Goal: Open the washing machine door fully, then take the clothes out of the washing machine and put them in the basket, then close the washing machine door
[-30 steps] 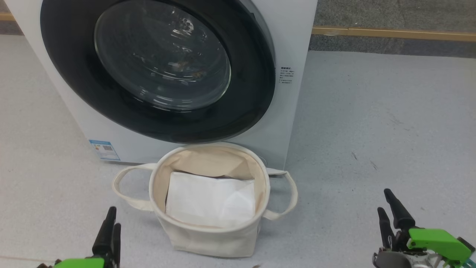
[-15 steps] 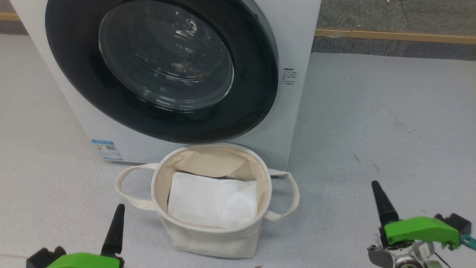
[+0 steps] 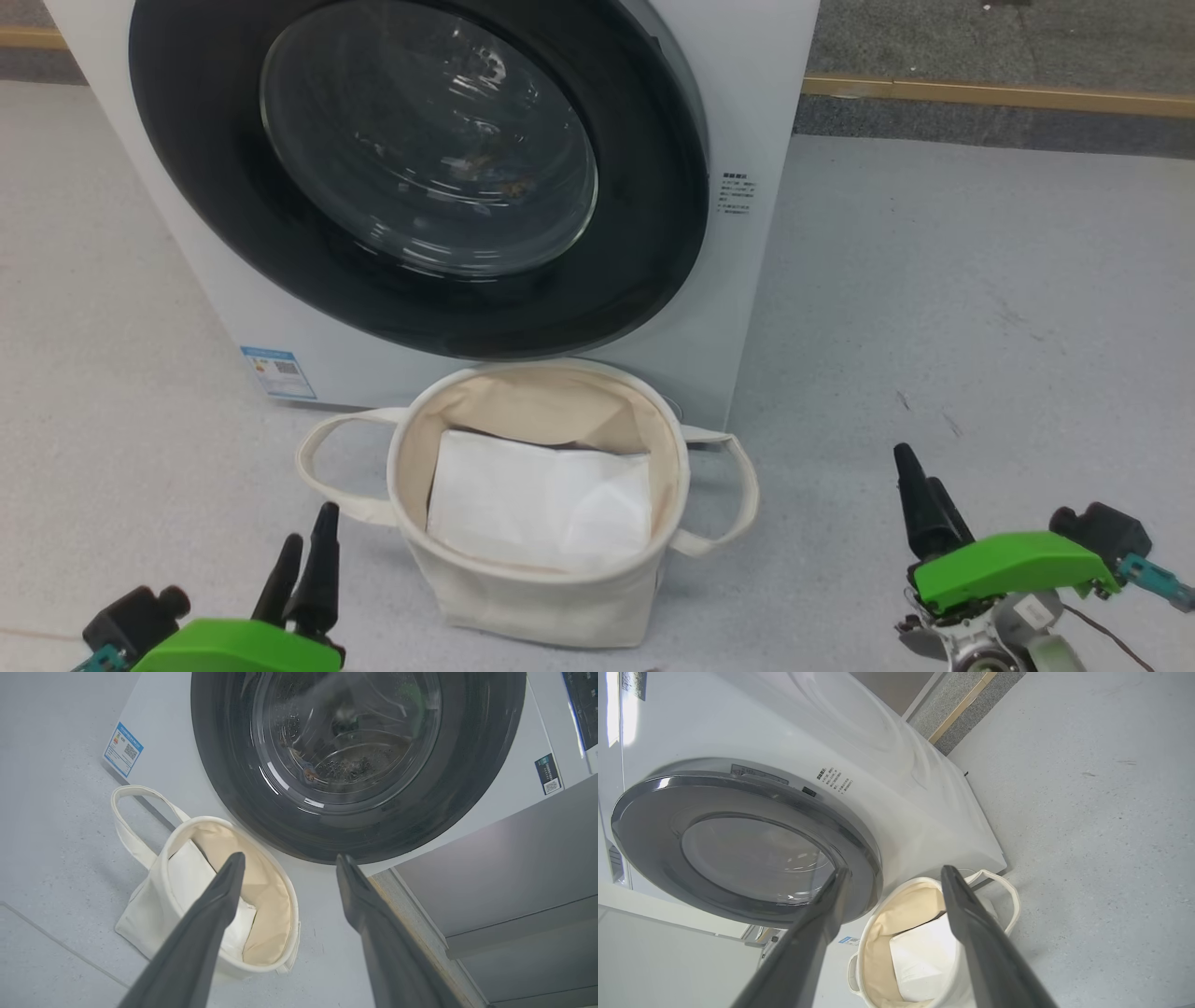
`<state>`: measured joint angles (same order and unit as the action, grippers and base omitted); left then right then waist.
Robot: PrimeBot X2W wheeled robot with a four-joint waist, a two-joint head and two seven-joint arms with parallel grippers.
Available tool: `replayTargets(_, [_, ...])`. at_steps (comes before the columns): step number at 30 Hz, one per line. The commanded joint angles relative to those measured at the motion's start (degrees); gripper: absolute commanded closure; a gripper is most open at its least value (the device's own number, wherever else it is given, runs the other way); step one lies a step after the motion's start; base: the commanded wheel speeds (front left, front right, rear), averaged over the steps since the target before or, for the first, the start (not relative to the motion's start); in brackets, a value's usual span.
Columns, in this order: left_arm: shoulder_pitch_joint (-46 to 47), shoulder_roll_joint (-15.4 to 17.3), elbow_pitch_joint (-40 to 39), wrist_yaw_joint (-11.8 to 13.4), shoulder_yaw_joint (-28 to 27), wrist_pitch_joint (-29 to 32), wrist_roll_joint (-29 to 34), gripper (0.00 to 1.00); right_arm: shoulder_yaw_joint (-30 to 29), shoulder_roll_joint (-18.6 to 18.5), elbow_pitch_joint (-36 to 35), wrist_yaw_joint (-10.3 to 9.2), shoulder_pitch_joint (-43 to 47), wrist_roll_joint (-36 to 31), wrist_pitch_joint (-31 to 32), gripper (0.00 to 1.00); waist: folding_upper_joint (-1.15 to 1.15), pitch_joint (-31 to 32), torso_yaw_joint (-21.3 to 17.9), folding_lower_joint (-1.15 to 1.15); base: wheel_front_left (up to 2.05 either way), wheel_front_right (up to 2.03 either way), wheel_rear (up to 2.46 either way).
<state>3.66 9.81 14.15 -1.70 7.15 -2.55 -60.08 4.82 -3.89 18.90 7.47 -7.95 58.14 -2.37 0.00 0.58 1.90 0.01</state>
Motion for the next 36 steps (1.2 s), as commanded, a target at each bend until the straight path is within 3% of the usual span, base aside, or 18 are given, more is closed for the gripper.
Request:
replayTargets(1, [3.29, 1.58, -2.36, 0.32, -0.51, -0.75, 2.02, 0.0, 1.11, -0.81, -2.0, 0.02, -3.4, -2.0, -0.92, 0.0, 0.0, 0.08, 0.07, 0.0, 0.0, 0.0, 0.0])
replayTargets(36, [4.78, 5.78, -4.51, 0.94, 2.83, -6.44, 24.6, 0.0, 5.57, -1.42, -0.28, 0.02, -6.53, -25.79, -4.98, 0.0, 0.0, 1.14, 0.97, 0.0, 0.0, 0.0, 0.0])
